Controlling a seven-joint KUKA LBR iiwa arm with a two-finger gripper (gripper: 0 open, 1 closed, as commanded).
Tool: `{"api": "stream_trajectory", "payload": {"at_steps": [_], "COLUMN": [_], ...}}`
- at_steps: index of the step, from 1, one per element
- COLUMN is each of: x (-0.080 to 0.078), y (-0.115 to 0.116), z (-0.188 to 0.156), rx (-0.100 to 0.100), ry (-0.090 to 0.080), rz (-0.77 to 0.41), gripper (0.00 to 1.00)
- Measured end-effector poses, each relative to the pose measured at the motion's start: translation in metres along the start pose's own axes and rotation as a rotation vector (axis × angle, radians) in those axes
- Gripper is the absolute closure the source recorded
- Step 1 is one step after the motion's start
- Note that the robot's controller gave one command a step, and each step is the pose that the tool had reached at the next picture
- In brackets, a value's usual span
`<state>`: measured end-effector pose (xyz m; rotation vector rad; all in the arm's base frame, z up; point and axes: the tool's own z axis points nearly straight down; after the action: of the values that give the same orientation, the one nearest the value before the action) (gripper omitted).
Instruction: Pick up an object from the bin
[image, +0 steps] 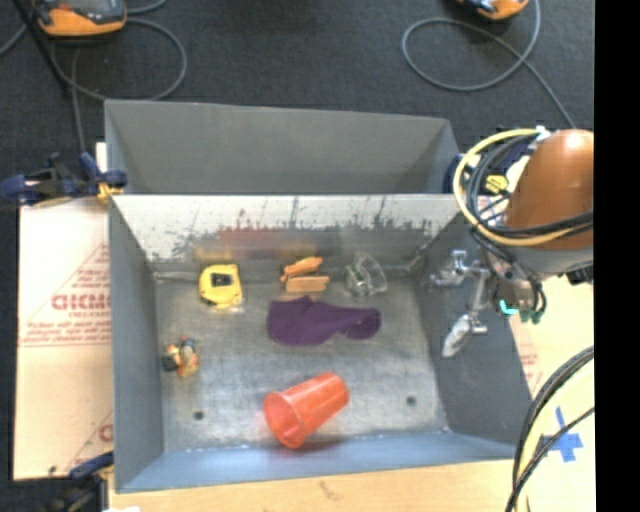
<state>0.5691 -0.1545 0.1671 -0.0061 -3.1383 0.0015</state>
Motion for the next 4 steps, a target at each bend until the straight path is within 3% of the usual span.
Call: {"api": "stream_trajectory", "payload": {"at_steps": [1,2,3,4], "x": [-0.002,-0.013,-0.036,-0.035], "y": [0.000,0.023,0.041,0.041], "z": [-0.004,-0.015,0.087,0.087], "rx": [0.002,0.003,0.000,0.001], "ry": [-0.008,-0.004,-0.013,-0.013], "rz": [-0.003,-0.076,-0.165,-0.165], "gripper": [0.00,0.00,1.00,1.00]}}
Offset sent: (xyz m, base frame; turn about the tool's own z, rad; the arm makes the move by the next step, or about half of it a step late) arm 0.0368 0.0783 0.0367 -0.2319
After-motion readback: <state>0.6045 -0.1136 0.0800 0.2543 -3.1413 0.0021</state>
